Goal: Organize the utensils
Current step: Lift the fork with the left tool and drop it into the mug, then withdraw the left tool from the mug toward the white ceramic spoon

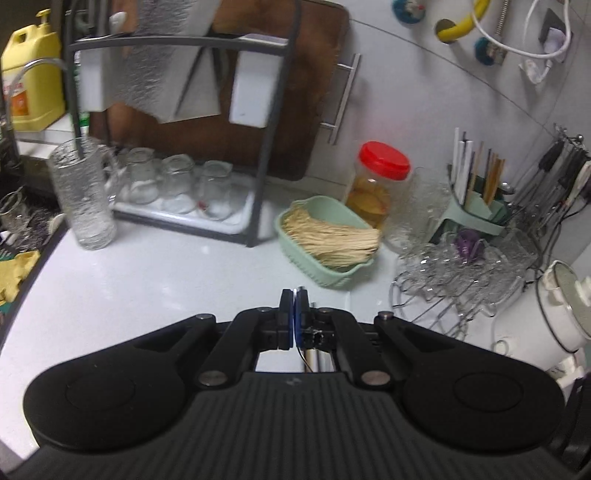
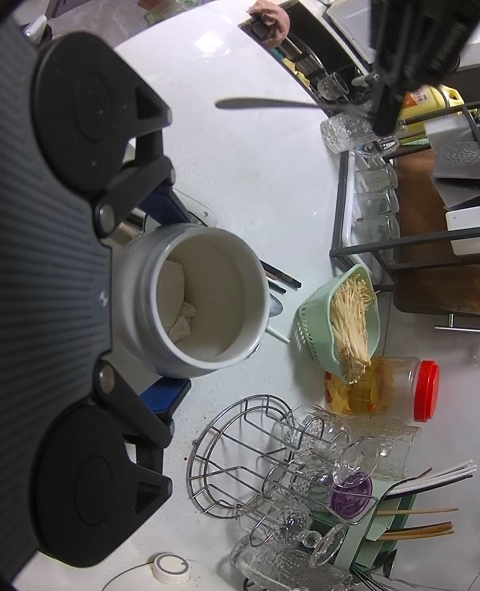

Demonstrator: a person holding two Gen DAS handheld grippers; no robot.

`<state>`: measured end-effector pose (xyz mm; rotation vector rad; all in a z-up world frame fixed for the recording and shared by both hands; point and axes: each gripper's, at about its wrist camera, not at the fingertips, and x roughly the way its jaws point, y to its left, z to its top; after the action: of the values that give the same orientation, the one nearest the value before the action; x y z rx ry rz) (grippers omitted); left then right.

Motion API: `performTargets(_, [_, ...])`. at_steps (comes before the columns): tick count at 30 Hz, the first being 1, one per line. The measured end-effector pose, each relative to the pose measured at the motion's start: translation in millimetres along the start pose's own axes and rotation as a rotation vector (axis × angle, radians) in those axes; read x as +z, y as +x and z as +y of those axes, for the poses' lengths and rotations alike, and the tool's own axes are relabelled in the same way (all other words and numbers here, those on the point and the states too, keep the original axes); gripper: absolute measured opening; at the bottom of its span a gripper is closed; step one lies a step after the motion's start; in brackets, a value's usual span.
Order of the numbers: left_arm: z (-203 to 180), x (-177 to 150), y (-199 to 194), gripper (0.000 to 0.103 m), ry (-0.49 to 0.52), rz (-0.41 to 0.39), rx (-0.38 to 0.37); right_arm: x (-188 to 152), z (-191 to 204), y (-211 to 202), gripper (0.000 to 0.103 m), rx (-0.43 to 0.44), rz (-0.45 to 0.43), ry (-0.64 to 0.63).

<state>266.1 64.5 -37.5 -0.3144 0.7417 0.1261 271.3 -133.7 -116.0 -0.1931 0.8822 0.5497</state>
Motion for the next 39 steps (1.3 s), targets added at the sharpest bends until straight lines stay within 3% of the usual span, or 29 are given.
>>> performTargets(12, [-58.8, 14.6, 30.2, 0.001, 0.107, -0.01, -0.135, -2.2, -0.5, -1.1, 0.09, 0.004, -0.018, -0.001])
performTargets(28, [-72.3, -13.7, 59.2, 0.001, 0.15, 0.059, -0.153, -10.2, -1.0, -4.2, 0.09, 0.009, -0.072, 0.012])
performTargets(34, [-80.3, -13.6, 47.4, 0.001, 0.193, 0.119, -0.185, -11.9, -0.6, -4.8, 0.09, 0.0, -0.083, 0.023])
performTargets(39, [-90.9, -10.5, 33.2, 0.005, 0.23, 0.239, -0.249, -12.6, 0.0, -5.7, 0.09, -0.009, -0.088, 0.032])
